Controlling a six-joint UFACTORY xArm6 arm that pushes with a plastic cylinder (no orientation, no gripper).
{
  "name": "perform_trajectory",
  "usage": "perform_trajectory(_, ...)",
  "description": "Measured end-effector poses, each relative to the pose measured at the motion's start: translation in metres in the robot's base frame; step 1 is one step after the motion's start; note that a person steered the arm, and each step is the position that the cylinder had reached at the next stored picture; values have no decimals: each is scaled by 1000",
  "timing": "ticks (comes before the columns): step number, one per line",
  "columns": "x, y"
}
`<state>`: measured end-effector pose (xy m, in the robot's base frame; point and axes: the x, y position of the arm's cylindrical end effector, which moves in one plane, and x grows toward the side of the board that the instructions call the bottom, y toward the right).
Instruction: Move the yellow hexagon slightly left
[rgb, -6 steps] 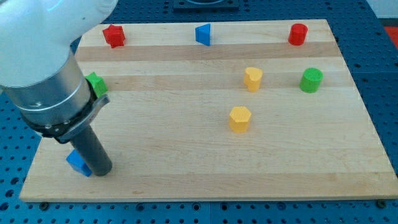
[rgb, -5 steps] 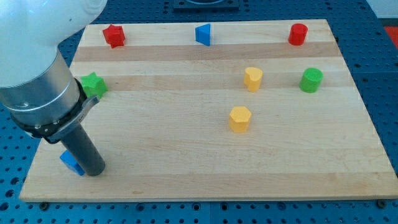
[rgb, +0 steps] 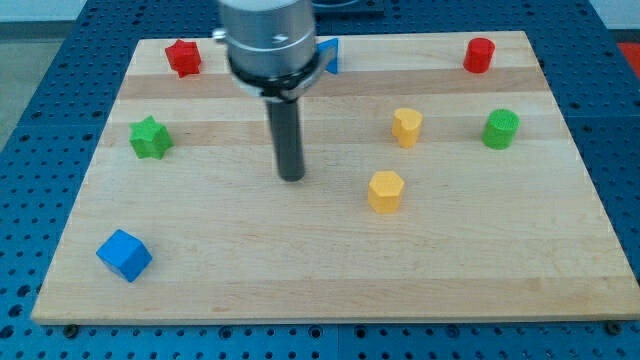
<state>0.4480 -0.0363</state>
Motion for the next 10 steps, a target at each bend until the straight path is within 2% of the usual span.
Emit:
perform_trajectory(3, -5, 124)
perform_trajectory(4, 7, 134)
perform_trajectory(6, 27, 120)
perform_trajectory(8, 27, 90)
perform_trajectory(10, 22, 86)
